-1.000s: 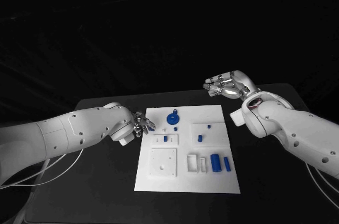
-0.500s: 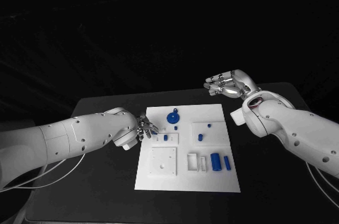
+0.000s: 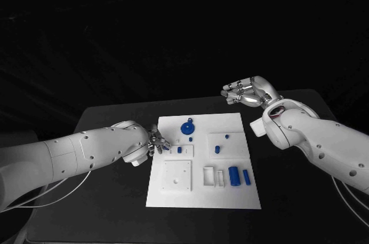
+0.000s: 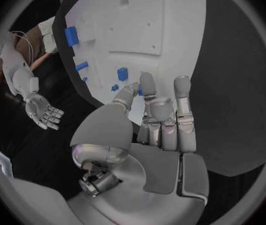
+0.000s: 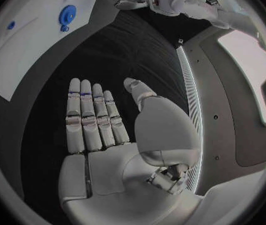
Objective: Assemble the parts on the task board
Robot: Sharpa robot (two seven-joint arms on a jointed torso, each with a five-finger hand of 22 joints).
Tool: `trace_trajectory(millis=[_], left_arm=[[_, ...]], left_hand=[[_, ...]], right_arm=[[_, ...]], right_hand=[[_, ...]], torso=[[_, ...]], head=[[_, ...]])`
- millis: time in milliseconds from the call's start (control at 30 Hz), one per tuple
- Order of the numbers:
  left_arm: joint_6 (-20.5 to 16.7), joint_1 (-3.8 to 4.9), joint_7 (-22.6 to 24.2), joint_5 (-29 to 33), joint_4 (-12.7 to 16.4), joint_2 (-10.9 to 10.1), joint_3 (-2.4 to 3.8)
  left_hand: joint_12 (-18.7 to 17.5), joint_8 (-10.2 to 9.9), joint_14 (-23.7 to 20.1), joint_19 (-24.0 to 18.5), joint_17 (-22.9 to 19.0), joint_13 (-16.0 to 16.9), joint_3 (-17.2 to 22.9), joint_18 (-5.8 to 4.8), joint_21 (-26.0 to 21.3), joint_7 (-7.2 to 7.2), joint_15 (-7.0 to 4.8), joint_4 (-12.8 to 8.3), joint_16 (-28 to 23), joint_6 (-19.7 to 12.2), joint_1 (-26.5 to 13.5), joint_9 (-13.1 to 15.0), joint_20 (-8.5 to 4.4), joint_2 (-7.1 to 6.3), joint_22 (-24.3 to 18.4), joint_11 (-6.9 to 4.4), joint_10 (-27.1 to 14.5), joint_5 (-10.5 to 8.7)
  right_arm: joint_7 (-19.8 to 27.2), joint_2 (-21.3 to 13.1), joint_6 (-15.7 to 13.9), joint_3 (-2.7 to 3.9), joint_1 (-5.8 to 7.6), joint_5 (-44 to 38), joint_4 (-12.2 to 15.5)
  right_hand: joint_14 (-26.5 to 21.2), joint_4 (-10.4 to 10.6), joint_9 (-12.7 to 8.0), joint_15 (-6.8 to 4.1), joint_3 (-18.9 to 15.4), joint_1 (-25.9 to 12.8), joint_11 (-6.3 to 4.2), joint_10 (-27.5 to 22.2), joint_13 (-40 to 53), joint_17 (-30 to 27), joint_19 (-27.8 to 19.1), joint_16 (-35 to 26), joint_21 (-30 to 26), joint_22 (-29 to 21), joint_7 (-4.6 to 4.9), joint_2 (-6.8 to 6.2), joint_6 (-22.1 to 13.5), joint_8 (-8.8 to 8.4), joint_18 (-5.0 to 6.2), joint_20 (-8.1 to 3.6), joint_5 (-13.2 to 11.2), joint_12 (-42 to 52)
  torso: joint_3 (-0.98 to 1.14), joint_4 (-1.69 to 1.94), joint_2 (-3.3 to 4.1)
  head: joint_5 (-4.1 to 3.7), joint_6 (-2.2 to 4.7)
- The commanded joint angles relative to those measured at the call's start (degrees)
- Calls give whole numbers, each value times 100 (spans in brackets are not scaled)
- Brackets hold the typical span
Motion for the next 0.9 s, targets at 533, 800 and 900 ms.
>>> trace_trajectory(millis=[533, 800, 900], left_arm=[[484, -19, 334, -259, -108, 121, 5], [626, -20, 382, -292, -151, 150, 5], [668, -23, 400, -346, -177, 164, 5]], left_hand=[[-60, 60, -7, 29, -29, 18, 34, -28, -25, -141, -4, 7, -23, 63, 156, 1184, 24, 128, 102, -19, 256, -80], [-75, 72, -24, 19, -44, 23, 28, -29, -31, -136, 1, 23, -23, 45, 182, 1169, 29, 127, 103, -14, 254, -114], [-81, 74, -31, 13, -52, 24, 26, -29, -34, -135, 4, 28, -26, 43, 192, 1163, 32, 125, 104, -11, 254, -122]], right_arm=[[22, 16, 40, 2, -8, -3, -6], [20, 14, 38, 2, -8, -3, -3], [21, 14, 37, 2, -8, -3, -2]], right_hand=[[-49, 53, 3, -7, 1, 15, 14, -35, -8, -8, -56, -24, -33, -5, 0, -3, -45, -3, 73, 1, 32, -38], [-50, 74, 4, -4, -21, 30, 16, -38, -8, -8, -58, -23, -33, -5, 1, -4, -42, -1, 75, 4, 38, -37], [-50, 74, 4, -4, -21, 30, 16, -38, -8, -8, -58, -23, -33, -5, 1, -4, -42, -1, 75, 4, 38, -37]], torso=[[8, -1, -5], [7, -1, -2], [6, -2, -1]], head=[[-20, -8], [-24, -4], [-25, -1]])
